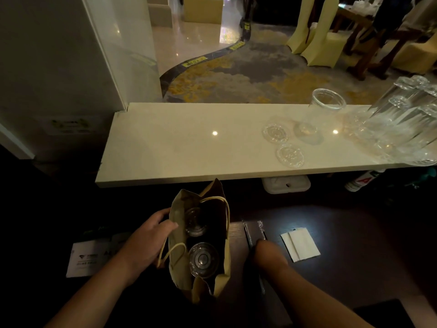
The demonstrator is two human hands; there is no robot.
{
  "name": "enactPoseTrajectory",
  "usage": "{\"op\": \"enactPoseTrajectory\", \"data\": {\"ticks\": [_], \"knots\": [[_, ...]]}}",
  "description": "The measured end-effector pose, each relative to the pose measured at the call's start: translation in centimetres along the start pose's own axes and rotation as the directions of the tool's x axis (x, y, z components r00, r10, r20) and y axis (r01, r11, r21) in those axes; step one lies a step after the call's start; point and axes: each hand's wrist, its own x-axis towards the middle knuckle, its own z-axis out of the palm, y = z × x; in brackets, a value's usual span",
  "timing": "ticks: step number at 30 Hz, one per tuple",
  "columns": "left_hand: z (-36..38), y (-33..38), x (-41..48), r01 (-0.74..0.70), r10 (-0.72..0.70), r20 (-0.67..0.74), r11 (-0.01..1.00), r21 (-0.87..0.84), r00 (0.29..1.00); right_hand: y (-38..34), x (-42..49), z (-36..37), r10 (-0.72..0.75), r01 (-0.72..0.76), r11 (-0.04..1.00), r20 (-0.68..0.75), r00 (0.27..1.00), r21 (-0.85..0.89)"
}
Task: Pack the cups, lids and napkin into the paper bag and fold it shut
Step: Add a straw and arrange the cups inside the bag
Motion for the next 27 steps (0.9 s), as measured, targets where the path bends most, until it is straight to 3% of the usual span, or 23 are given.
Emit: {"op": "enactPoseTrajectory", "data": {"ticks": [14, 22, 27], "knots": [[-0.5, 0.1, 0.0, 0.006, -0.005, 0.016, 0.999, -0.031, 1.0, 0.0, 0.1, -0.5, -0.058, 0.06, 0.997, -0.063, 0.996, 0.043], [-0.6, 0.5, -0.3, 0.036, -0.036, 0.011, 0.999, -0.039, 0.999, -0.2, -3.2, -4.4, -0.171, 0.231, 0.952, -0.278, 0.945, 0.202], [-0.6, 0.7, -0.4, 0.038, -0.038, 0.002, 0.999, -0.026, 0.999, -1.5, -5.9, -7.1, -0.234, 0.349, 0.912, -0.427, 0.873, 0.215]]}}
